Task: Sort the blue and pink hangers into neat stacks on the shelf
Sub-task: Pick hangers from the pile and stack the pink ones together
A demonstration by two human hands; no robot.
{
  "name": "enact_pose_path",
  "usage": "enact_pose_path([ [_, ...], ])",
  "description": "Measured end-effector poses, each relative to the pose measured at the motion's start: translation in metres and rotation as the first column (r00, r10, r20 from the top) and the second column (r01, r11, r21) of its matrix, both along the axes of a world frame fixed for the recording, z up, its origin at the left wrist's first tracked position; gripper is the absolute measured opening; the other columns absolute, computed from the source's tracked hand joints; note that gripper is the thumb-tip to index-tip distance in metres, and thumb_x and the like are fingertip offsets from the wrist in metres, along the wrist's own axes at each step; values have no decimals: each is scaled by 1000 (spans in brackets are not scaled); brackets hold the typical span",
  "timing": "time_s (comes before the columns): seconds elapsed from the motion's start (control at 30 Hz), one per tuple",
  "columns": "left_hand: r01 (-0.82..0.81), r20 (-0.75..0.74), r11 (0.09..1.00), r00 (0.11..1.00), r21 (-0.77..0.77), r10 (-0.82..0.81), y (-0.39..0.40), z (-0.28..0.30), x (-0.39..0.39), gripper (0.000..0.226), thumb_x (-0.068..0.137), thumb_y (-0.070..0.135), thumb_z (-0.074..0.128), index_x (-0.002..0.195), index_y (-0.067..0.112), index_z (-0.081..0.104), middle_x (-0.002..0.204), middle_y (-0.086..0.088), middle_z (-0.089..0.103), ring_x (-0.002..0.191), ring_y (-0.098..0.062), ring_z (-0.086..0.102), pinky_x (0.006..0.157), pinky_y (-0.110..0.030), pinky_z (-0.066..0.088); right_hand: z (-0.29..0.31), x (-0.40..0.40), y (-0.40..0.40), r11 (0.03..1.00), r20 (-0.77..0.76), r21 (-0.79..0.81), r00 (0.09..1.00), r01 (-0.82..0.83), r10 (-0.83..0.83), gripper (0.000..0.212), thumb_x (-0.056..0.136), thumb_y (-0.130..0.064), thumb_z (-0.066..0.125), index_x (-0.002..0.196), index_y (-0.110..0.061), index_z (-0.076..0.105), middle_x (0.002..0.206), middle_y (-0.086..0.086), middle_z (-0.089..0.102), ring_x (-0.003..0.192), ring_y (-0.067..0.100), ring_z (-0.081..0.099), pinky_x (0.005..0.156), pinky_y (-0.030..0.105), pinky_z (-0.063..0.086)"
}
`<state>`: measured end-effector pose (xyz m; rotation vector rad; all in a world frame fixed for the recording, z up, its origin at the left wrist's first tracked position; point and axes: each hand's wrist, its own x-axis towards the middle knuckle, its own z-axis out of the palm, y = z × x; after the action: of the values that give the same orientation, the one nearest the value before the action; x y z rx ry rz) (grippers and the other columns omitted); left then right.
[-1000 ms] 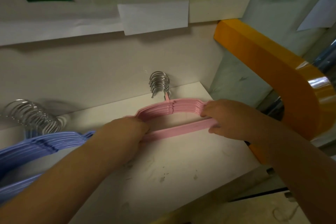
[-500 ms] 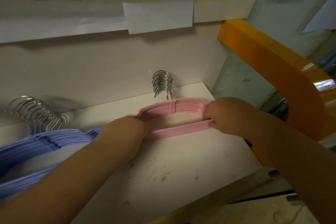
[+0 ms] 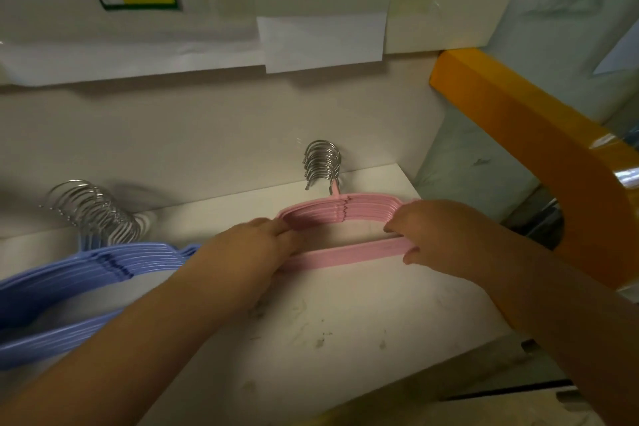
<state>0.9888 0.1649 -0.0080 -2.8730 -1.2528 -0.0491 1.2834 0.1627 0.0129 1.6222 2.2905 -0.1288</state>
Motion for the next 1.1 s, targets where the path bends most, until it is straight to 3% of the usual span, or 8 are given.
enact_pose_path([
  [0.1, -23, 100, 979, 995, 202, 3, -7, 6, -14, 47, 64, 28, 71, 108, 20, 59, 102, -2, 55, 87, -27, 54, 75, -39, 50, 12, 10, -11, 982, -239, 175, 964, -77, 118, 57, 74, -39, 78, 126, -27, 57, 120, -8, 58, 105, 17, 57, 87, 37, 50],
  [0.17, -130, 114, 969, 988, 208, 108, -8, 11, -19, 59, 63, 42, 56, 115, 14, 57, 105, -7, 56, 91, -32, 55, 79, -45, 51, 16, 17, -11, 954, -275, 295, 952, -47, 132, 67, 63, -44, 85, 120, -27, 55, 112, -8, 54, 99, 16, 54, 78, 34, 49],
  [0.23, -213, 12, 968, 977, 132, 214, -2, 12, -21, 67, 60, 47, 56, 119, 16, 53, 106, -7, 60, 95, -32, 59, 80, -42, 51, 15, 21, -6, 965, -203, 253, 979, 66, -14, 88, 57, -53, 85, 129, -24, 44, 120, -6, 45, 108, 15, 47, 83, 32, 47],
  [0.3, -297, -76, 955, 952, 5, 296, 6, 12, -16, 54, 65, 51, 62, 112, 26, 49, 102, 2, 61, 95, -25, 60, 74, -35, 46, 10, 25, 3, 974, -126, 111, 975, 196, -182, 97, 59, -50, 86, 137, -19, 36, 128, -2, 44, 114, 18, 48, 90, 34, 48],
  [0.47, -332, -56, 940, 943, -80, 329, 16, 0, -8, 37, 75, 50, 60, 96, 30, 37, 81, 8, 49, 77, -22, 56, 60, -30, 36, -7, 30, 17, 966, -194, 3, 947, 260, -255, 55, 63, -33, 85, 104, -18, 51, 99, 2, 59, 84, 17, 57, 70, 31, 49],
  [0.6, -331, -74, 943, 942, -23, 329, 21, -2, -10, 36, 75, 50, 60, 94, 29, 38, 74, 8, 45, 67, -19, 43, 59, -29, 36, -7, 33, 20, 963, -189, 56, 950, 265, -250, 66, 58, -40, 88, 112, -18, 58, 101, 1, 63, 87, 18, 58, 76, 35, 53],
  [0.8, -314, -81, 948, 947, -42, 310, 23, -5, -11, 41, 73, 49, 60, 100, 26, 40, 81, 4, 55, 70, -21, 51, 62, -33, 46, -12, 32, 19, 968, -229, 30, 945, 248, -234, 57, 61, -31, 86, 106, -17, 53, 98, 3, 62, 84, 19, 59, 71, 34, 52],
  [1.1, -271, -82, 952, 962, -144, 261, 27, -1, -12, 44, 66, 45, 65, 98, 31, 38, 83, 5, 57, 75, -20, 55, 65, -34, 49, -9, 29, 14, 968, -285, 1, 928, 252, -241, 67, 57, -36, 89, 110, -19, 53, 97, 0, 62, 84, 18, 60, 74, 36, 55],
])
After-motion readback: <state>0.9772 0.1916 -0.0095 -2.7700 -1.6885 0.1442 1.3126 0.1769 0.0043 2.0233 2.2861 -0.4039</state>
